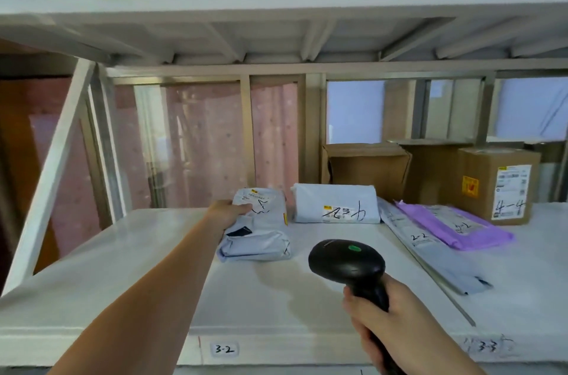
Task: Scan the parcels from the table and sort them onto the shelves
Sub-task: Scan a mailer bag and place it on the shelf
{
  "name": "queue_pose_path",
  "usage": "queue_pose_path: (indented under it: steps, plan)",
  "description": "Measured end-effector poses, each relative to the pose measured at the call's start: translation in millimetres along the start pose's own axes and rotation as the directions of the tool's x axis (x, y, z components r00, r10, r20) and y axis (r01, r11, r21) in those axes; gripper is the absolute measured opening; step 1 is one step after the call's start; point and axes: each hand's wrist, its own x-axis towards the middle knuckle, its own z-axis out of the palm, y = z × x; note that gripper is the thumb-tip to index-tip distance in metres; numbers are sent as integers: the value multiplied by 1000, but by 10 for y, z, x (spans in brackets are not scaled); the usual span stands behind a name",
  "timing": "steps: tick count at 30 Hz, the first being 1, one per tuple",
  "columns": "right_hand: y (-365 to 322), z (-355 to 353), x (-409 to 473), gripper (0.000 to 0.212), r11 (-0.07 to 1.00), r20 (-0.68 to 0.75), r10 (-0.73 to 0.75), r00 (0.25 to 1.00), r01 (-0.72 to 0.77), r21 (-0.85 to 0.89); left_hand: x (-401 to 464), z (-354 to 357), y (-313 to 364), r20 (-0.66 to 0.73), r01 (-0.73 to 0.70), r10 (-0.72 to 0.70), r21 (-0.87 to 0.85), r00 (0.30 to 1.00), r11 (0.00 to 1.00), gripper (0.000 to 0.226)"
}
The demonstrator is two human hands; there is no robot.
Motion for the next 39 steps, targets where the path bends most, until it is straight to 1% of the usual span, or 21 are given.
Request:
queue_pose_path:
  steps: [3, 5, 7, 9, 11, 12, 13, 15, 17, 19, 22, 27, 31, 34, 37, 39]
  plan:
    - [4, -3, 41, 11, 1000, -24, 9, 1000, -9, -21, 32, 66, 86, 22, -23, 21, 103, 1000, 994, 46]
    - [1, -5, 46, 10, 999, -33, 13, 999, -14, -31, 48, 79, 96, 22, -13, 10, 165, 1000, 986, 65]
    - [-1, 3, 35, 8, 1000, -45, 7, 999, -8, -27, -14, 80, 138, 15, -17, 15, 163, 1000, 986, 77]
    - [5, 10, 11, 6, 1000, -51, -4, 999, 3, -18, -69, 42, 187, -47, -72, 81, 168, 996, 983, 71]
    - [11, 5, -31, 6, 1000, -57, -15, 998, 14, -15, -145, -2, 256, -104, -174, 204, 244, 973, 954, 56]
    - [11, 1, -58, 7, 1000, -64, -21, 998, 20, -15, -184, -11, 296, -99, -223, 259, 283, 961, 933, 49]
    - [5, -9, -90, 9, 1000, -75, -25, 997, 25, -12, -252, -3, 350, -70, -265, 302, 323, 951, 909, 44]
    - [-11, -44, -166, 11, 999, -98, -35, 995, 35, -3, -409, 78, 454, 44, -329, 339, 386, 940, 862, 44]
    - [-24, -107, -260, 12, 998, -122, -58, 991, 58, -6, -620, 245, 565, 164, -386, 350, 450, 922, 806, 50]
    - [-33, -199, -374, 10, 997, -149, -75, 986, 74, -15, -854, 451, 672, 243, -433, 358, 512, 901, 742, 55]
    - [-31, -383, -610, 6, 997, -177, -72, 982, 71, -14, -1221, 808, 798, 328, -491, 368, 511, 870, 706, 64]
    - [52, -835, -1193, 7, 999, -250, -42, 967, 33, -38, -1829, 1618, 1051, 444, -641, 466, 461, 765, 613, 62]
    - [184, -1377, -1855, 10, 996, -373, 6, 928, -38, -78, -2417, 2540, 1266, 580, -728, 470, 364, 665, 581, 63]
    - [257, -1819, -2433, 8, 986, -472, 62, 880, -126, -106, -2996, 3278, 1402, 679, -779, 472, 245, 562, 577, 64]
    - [376, -2266, -3031, 7, 971, -583, 105, 806, -210, -115, -3652, 4086, 1466, 749, -822, 479, 151, 458, 549, 65]
    - [464, -2530, -3390, 4, 956, -646, 164, 746, -281, -82, -4071, 4585, 1441, 799, -848, 467, 98, 379, 521, 66]
